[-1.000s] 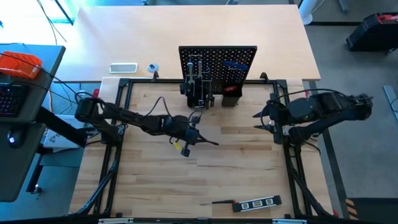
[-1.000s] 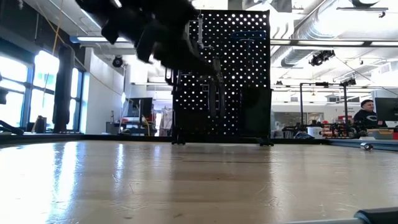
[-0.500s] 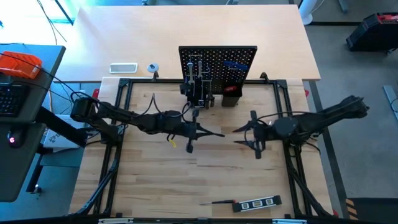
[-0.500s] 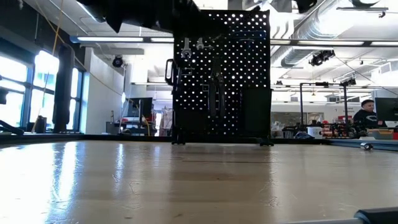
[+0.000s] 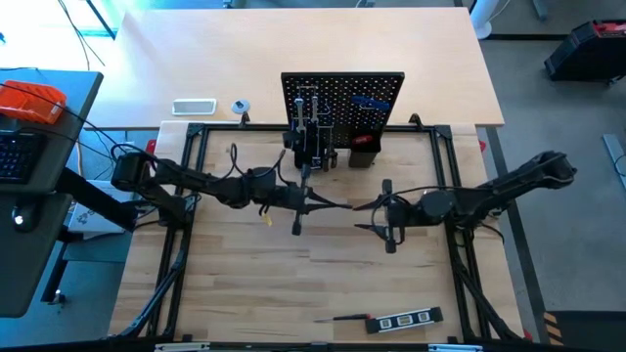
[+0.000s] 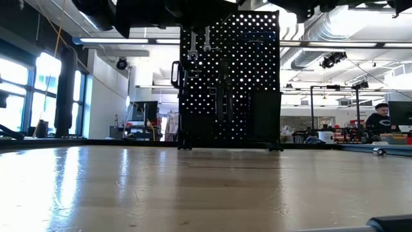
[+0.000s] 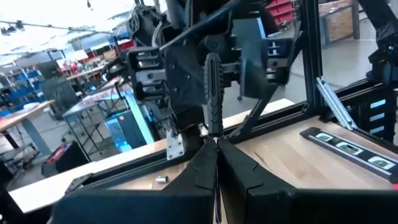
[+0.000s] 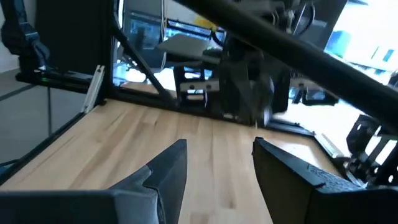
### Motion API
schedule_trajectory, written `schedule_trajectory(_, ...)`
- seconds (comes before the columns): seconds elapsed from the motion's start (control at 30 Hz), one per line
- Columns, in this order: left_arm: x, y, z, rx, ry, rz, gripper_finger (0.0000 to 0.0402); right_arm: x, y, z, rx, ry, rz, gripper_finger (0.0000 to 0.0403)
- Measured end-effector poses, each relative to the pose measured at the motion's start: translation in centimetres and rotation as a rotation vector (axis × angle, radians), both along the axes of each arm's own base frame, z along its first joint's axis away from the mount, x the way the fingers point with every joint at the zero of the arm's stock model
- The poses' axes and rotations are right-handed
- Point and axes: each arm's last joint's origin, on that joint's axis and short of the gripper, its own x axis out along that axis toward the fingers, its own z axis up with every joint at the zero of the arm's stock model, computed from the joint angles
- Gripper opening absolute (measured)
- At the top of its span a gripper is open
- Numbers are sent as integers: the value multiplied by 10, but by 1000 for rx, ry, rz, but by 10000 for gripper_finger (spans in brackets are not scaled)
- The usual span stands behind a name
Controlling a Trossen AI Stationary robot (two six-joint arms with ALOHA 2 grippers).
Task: Hang tools onto peg board
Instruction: Put the nut driver into the left bin on the pegboard
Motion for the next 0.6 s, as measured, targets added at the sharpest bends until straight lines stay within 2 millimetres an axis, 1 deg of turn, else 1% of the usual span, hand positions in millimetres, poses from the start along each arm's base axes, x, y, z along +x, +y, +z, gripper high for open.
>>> schedule_trajectory(0.23,0,-2,0,-6,-2,-19,0,17,3,-3,-75,-99,-79,177)
schedule_trajectory(0.47,0,-2,0,-7,-2,-24,0,20,1,0,-78,-150,-91,176)
schedule_trajectory(0.6,0,-2,0,-6,-3,-25,0,20,1,2,-67,-173,-64,160)
